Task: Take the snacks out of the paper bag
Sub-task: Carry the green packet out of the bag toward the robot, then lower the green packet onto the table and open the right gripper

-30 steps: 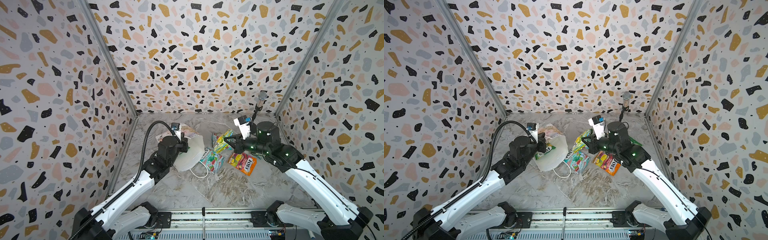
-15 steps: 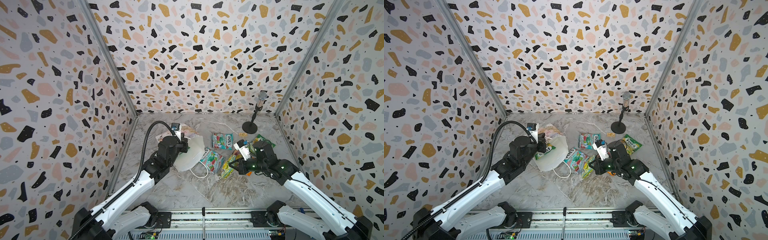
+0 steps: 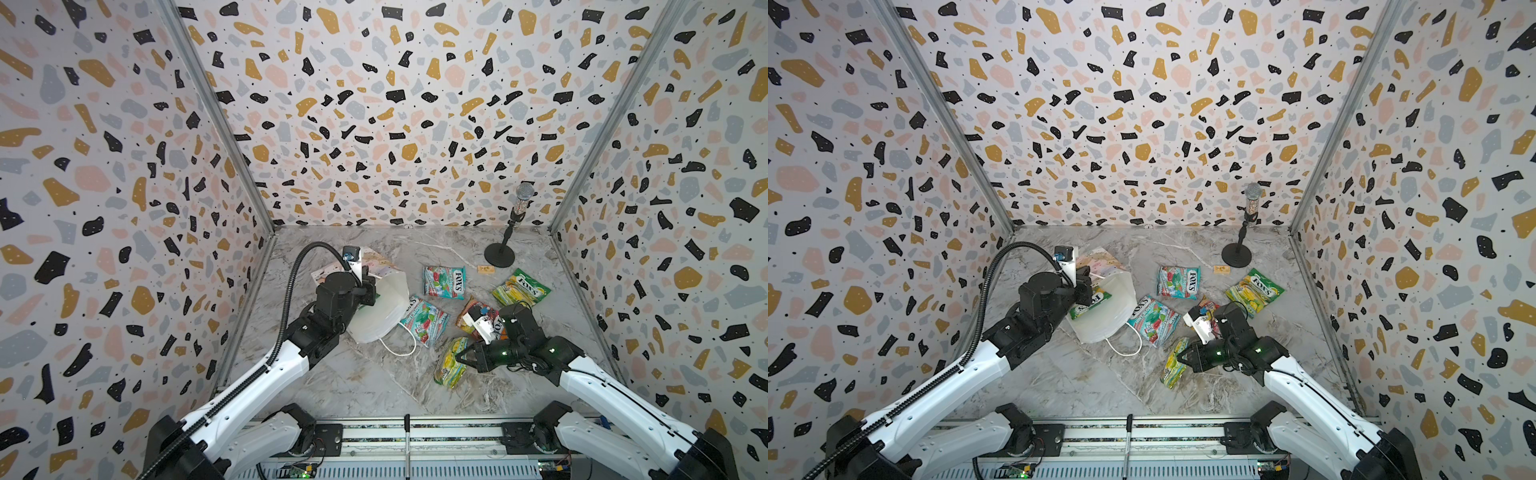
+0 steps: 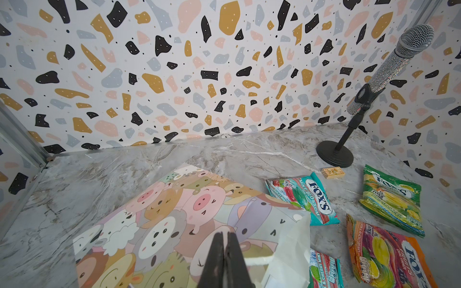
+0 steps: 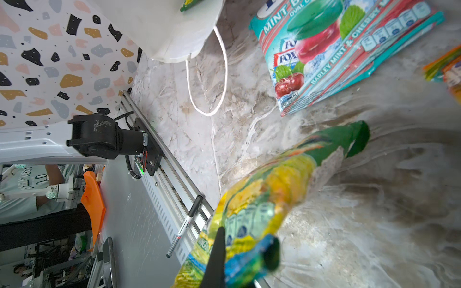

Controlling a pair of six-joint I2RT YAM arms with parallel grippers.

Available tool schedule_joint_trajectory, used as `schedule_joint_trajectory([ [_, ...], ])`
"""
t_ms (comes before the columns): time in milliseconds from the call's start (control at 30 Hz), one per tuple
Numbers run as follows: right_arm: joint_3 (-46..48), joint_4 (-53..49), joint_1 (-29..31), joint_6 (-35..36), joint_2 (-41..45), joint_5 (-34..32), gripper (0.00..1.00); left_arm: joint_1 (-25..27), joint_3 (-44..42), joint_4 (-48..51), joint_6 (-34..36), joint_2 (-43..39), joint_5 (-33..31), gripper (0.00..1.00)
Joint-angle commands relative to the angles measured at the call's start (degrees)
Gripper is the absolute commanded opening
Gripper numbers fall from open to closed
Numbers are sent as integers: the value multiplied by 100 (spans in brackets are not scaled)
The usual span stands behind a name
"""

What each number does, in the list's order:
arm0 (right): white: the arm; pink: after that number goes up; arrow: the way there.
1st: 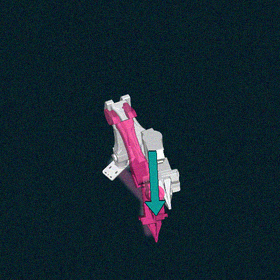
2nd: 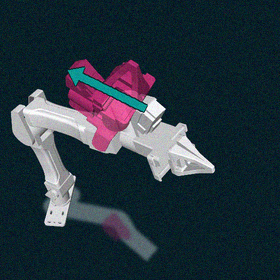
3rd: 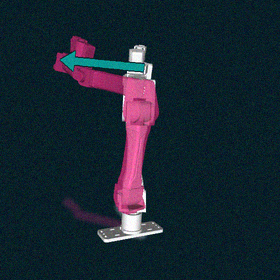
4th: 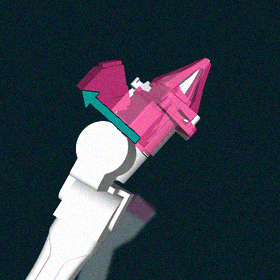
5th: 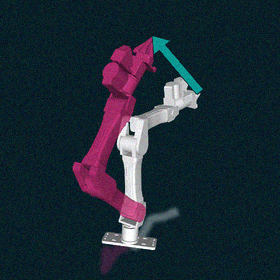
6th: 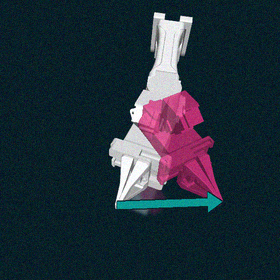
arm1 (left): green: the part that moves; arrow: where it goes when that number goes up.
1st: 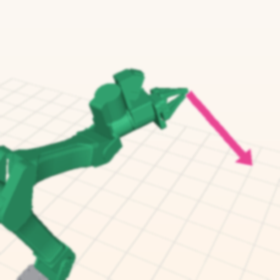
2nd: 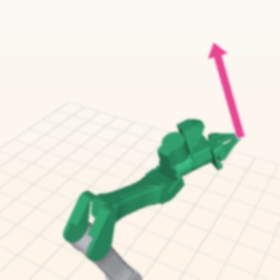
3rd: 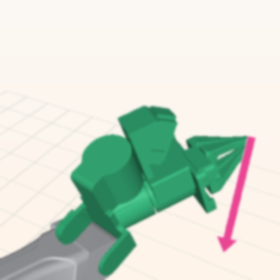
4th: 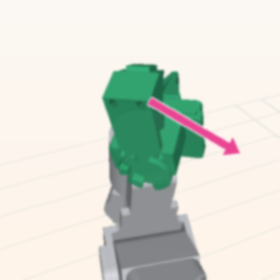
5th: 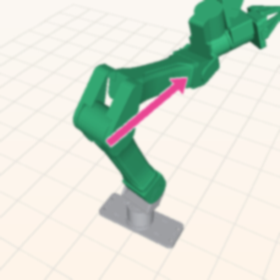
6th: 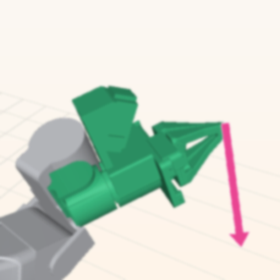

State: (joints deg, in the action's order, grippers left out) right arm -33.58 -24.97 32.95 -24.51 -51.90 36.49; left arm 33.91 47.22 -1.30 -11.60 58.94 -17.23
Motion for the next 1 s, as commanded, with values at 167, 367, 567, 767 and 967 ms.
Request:
schedule_joint_trajectory([
  [167, -106, -676, 22, -387, 70, -1021, 0, 20, 50, -138, 27, -38, -78, 0],
  [367, -166, -981, 19, -502, 58, -1511, 8, 19, 59, -142, 28, -14, -54, 0],
  [567, -286, -1255, 39, -656, -2, -2052, 45, 19, 59, -134, 32, -18, -60, 0],
  [767, -481, -1540, 160, -1001, 9, -2989, 58, 19, 59, -134, 39, -22, -58, 0],
  [967, -605, -1562, 254, -1241, 48, -3519, 61, 20, 59, -129, 52, -36, -61, 0],
])
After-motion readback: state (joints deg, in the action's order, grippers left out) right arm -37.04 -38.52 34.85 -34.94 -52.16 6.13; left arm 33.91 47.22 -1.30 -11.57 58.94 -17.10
